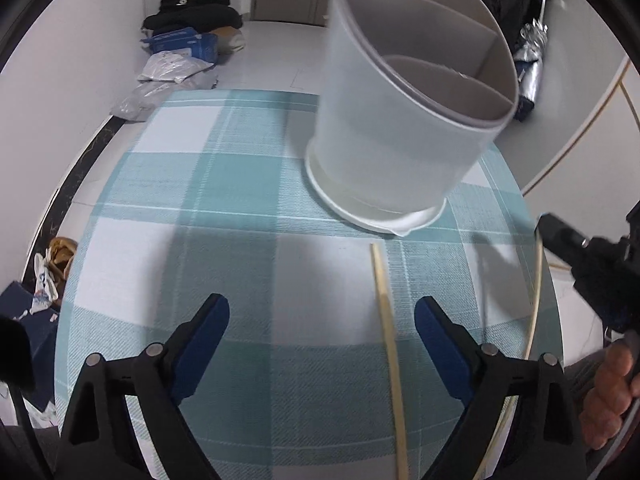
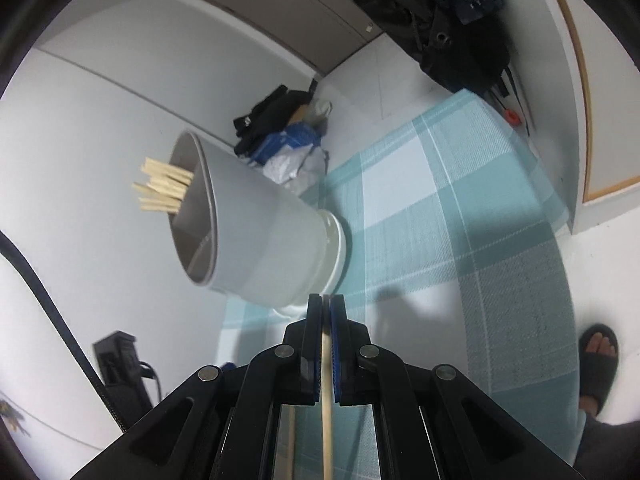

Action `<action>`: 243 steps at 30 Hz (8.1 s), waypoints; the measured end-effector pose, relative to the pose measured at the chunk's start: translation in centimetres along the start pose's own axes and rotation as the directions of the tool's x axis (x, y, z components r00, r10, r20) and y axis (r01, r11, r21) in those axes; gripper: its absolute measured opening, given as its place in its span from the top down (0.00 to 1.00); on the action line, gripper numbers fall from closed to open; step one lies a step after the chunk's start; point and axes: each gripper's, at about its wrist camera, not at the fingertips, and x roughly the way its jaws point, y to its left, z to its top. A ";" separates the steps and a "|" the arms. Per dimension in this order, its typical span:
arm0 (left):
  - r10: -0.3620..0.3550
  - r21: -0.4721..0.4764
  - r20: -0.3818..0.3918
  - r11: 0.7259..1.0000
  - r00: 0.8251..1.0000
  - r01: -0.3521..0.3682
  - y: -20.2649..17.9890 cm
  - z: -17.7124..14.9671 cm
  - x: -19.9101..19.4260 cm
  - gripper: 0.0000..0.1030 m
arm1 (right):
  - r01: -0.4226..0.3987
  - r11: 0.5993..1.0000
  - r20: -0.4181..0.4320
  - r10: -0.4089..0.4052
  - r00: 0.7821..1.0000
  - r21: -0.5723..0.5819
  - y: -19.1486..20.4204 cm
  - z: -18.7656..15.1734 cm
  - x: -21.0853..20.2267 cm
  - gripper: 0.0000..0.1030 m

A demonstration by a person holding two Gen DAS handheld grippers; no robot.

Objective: Organize utensils

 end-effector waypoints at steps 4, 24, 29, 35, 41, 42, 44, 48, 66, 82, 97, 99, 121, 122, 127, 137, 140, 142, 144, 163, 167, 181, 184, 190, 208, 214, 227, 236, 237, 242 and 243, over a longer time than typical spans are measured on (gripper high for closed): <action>0.007 0.036 -0.023 0.999 1.000 -0.006 -0.9 0.2 0.7 0.28 | -0.001 1.000 0.020 0.001 1.000 -0.001 -0.1 0.6 -0.5 0.97; -0.028 0.016 -0.035 0.999 0.999 0.028 -2.4 0.8 0.6 0.98 | 0.021 0.995 0.101 -0.011 0.995 -0.093 1.4 0.8 -2.8 0.97; -0.064 0.016 0.015 0.998 0.998 0.064 -2.3 -0.1 -2.0 1.00 | 0.031 0.989 0.141 -0.011 0.990 -0.141 2.3 0.4 -3.8 0.97; -0.107 0.015 0.075 0.994 0.991 0.106 -0.6 -1.8 -4.9 1.00 | 0.061 0.979 0.160 -0.030 0.987 -0.193 3.4 -0.6 -4.3 0.97; -0.099 0.007 -0.019 0.995 0.995 0.100 -1.4 -1.7 -3.5 1.00 | 0.096 0.974 0.168 -0.062 0.984 -0.205 3.7 -1.5 -4.5 0.97; -0.099 0.005 -0.037 0.995 0.994 0.099 -1.5 -1.3 -3.0 1.00 | 0.098 0.974 0.168 -0.064 0.984 -0.202 3.6 -1.6 -4.6 0.97; -0.100 0.013 -0.059 0.995 0.993 0.101 -1.5 -1.2 -2.3 0.93 | 0.101 0.975 0.169 -0.068 0.983 -0.198 3.4 -1.7 -4.7 0.97; -0.068 0.040 -0.052 0.997 0.996 0.070 -2.7 -0.8 -1.2 0.56 | 0.109 0.974 0.175 -0.074 0.982 -0.199 3.2 -1.7 -5.0 0.97; -0.024 0.242 -0.079 0.969 0.997 0.043 -9.4 0.3 2.7 0.99 | 0.081 0.982 0.196 -0.047 0.979 -0.173 2.5 0.0 -6.2 0.97; -0.181 0.084 0.299 0.983 0.937 0.163 -6.5 2.1 -9.3 0.99 | 0.143 0.941 0.280 -0.054 0.959 -0.306 5.6 -1.8 -7.7 0.97; -0.236 0.179 0.343 0.967 0.909 0.183 -6.8 1.1 -12.4 1.00 | 0.207 0.876 0.331 -0.057 0.942 -0.436 9.6 -2.4 -7.4 0.97; -0.248 0.196 0.344 0.962 0.906 0.189 -7.0 1.4 -13.0 1.00 | 0.205 0.875 0.333 -0.055 0.941 -0.438 9.8 -2.1 -7.4 0.97; -0.270 0.187 0.527 0.962 0.806 0.200 -5.3 12.1 -22.0 1.00 | 0.123 0.882 0.388 0.072 0.919 -0.454 20.0 8.0 -10.4 0.97; -0.272 0.184 0.532 0.962 0.802 0.204 -5.1 12.6 -22.1 1.00 | 0.125 0.880 0.392 0.074 0.917 -0.458 20.4 8.4 -10.4 0.97; -0.240 0.155 0.567 0.971 0.788 0.184 -4.1 14.8 -21.5 1.00 | 0.145 0.854 0.414 0.089 0.906 -0.500 22.9 11.3 -9.3 0.97; -0.181 0.090 0.610 0.983 0.772 0.159 -1.4 16.6 -17.2 1.00 | 0.191 0.757 0.440 0.139 0.887 -0.624 25.1 14.3 -4.4 0.97; -0.178 0.092 0.606 0.984 0.775 0.154 -1.2 16.6 -15.7 1.00 | 0.186 0.736 0.429 0.154 0.890 -0.651 25.0 14.6 -2.8 0.97; -0.185 0.096 0.597 0.982 0.780 0.159 -1.1 16.9 -15.0 1.00 | 0.173 0.727 0.412 0.163 0.897 -0.664 24.6 14.8 -1.6 0.97; -0.182 0.107 0.592 0.983 0.785 0.148 -0.9 16.7 -14.0 1.00 | 0.160 0.722 0.397 0.171 0.902 -0.673 24.2 14.9 -0.9 0.97; -0.235 0.103 0.519 0.972 0.822 0.213 0.1 15.4 -11.0 1.00 | 0.129 0.503 0.220 0.127 0.967 -0.855 21.2 10.5 2.5 0.97; -0.237 0.109 0.522 0.971 0.819 0.211 -0.4 15.2 -11.3 1.00 | 0.130 0.484 0.207 0.110 0.972 -0.865 20.8 9.3 2.7 0.97; -0.259 0.165 0.454 0.965 0.852 0.205 -0.8 13.6 -10.0 1.00 | 0.108 0.546 0.194 0.102 0.976 -0.830 19.8 10.2 2.4 0.97; -0.276 0.143 0.411 0.961 0.869 0.238 -0.5 13.8 -9.5 1.00 | 0.093 0.580 0.177 0.091 0.980 -0.810 19.6 10.9 2.7 0.96; -0.228 0.137 0.405 0.973 0.885 0.188 -0.8 14.0 -10.7 0.73 | 0.044 0.695 0.115 0.056 0.992 -0.718 17.5 11.3 4.0 0.94; 0.005 -0.029 0.510 1.000 0.860 0.011 0.0 11.8 -16.5 0.16 | 0.101 0.774 0.266 0.089 0.960 -0.624 18.6 8.5 -5.1 0.52; 0.065 -0.040 0.568 0.998 0.820 -0.051 -0.6 9.6 -18.9 0.05 | 0.118 0.766 0.313 0.113 0.943 -0.632 19.9 6.0 -8.2 0.40; 0.082 -0.021 0.641 0.996 0.763 -0.089 -1.2 5.3 -21.6 0.01 | 0.197 0.756 0.416 0.109 0.903 -0.624 21.0 0.8 -12.2 0.15; 0.092 -0.008 0.667 0.993 0.740 -0.116 -1.0 2.5 -21.2 0.01 | 0.273 0.739 0.484 0.081 0.871 -0.616 20.6 -2.3 -13.4 0.04; 0.093 -0.009 0.665 0.993 0.741 -0.117 -0.9 2.2 -21.0 0.01 | 0.282 0.735 0.488 0.077 0.869 -0.617 20.5 -2.7 -13.3 0.04; 0.101 -0.024 0.660 0.993 0.744 -0.113 -0.7 0.8 -20.0 0.01 | 0.307 0.726 0.498 0.056 0.866 -0.615 19.8 -4.2 -12.7 0.04; 0.101 -0.024 0.659 0.993 0.746 -0.113 -0.7 0.6 -19.8 0.01 | 0.311 0.726 0.500 0.052 0.864 -0.613 19.7 -4.4 -12.6 0.02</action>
